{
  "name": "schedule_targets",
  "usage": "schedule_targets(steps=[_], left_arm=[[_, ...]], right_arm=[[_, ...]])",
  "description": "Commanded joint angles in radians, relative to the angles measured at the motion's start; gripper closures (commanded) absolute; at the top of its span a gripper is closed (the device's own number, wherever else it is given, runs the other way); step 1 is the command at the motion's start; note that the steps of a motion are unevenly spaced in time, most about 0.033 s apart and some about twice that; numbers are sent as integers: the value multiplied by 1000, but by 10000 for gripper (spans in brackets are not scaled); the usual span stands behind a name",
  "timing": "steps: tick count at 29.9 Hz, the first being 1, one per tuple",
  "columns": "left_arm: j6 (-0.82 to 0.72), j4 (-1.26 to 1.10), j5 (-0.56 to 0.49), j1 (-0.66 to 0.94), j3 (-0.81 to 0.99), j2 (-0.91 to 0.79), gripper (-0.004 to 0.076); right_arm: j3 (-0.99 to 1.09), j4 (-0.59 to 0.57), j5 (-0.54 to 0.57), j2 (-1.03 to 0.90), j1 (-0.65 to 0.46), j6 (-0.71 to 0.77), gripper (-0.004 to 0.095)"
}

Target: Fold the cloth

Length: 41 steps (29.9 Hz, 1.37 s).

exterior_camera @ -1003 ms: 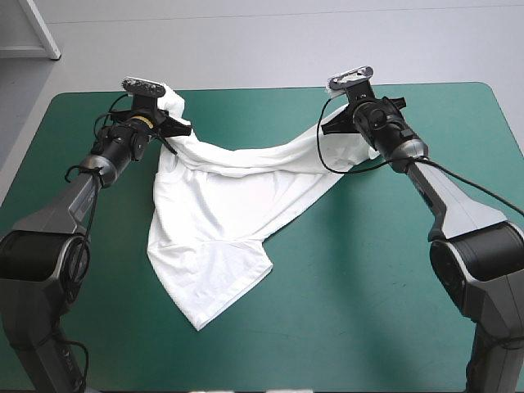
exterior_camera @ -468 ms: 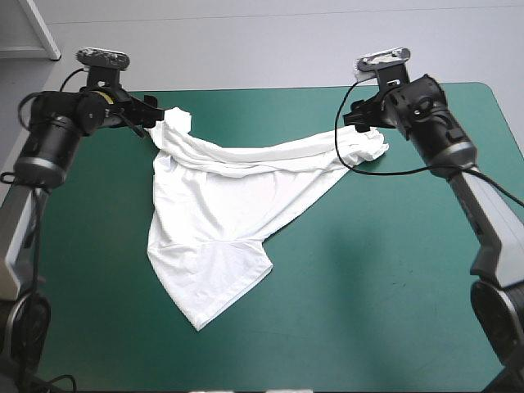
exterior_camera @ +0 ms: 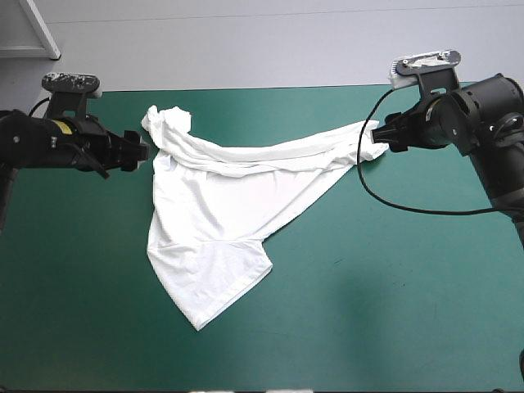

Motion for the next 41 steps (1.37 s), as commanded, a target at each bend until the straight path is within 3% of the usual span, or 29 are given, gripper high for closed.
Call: schedule_targets(steps=[1,9,13,17,22,30,41], left_arm=[[-10,-66,39,-6,97,-135,139],[-98,-62,34,-6,577,-464,139],[-135,-62,6,-6,767,-534,139],[-133,-112,-103,-6,891,-535,139],[-106,-142,-249,-6,975,-474,139],[-39,-72,-532,-6,960,-240,140],[-32,-41,-634,-30,862,70,150]], right_arm=[[31,4,-6,-62,-6,-15,262],[182,10,-83,-69,-6,-15,262],[212,37,-123,-67,-6,-8,262],[214,42,-132,-67,-6,-8,262],[214,42,-130,-67,-6,-24,262],[214,42,-125,-67,-6,-45,262],[218,34,-154,-60,-6,-49,262]])
